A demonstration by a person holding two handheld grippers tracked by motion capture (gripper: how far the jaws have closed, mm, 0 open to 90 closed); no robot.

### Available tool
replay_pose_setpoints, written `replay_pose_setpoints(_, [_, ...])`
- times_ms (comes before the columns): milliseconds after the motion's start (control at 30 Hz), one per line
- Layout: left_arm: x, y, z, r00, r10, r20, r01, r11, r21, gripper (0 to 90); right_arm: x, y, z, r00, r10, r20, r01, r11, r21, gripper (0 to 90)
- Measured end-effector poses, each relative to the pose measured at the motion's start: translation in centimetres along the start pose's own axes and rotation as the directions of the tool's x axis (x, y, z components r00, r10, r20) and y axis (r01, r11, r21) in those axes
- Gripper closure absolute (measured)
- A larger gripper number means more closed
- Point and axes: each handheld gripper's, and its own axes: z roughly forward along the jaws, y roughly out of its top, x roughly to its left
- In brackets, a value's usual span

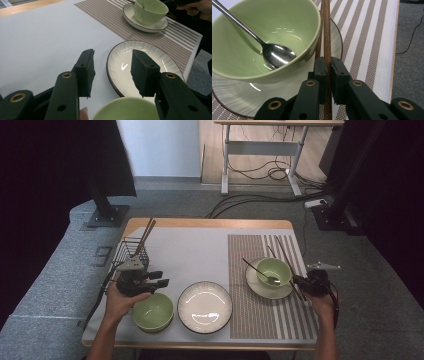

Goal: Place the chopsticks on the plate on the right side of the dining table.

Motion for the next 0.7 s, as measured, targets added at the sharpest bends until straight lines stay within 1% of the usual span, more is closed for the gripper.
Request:
replay_pose_setpoints(300, [-0.1, 0.0, 0.2, 1.0, 0.001, 0.003, -0.001, 1.0, 0.006, 53.7, -0.2, -0.1, 0.6, 1.0, 0.006, 0.004, -0.007, 1.0, 0.015, 84.3])
replay_pose_setpoints(500, [-0.1, 0.0, 0.3, 1.0, 0.001, 0.002, -0.001, 1.0, 0.008, 53.7, -0.4, -0.1, 0.9, 0.9998, 0.018, -0.003, -0.018, 1.0, 0.01, 84.1])
replay_pose_setpoints(700, [-0.1, 0.0, 0.4, 1.0, 0.001, 0.003, -0.001, 0.9999, 0.01, 53.7, -0.3, 0.0, 1.1, 0.9999, 0.012, -0.001, -0.012, 1.0, 0.007, 84.0])
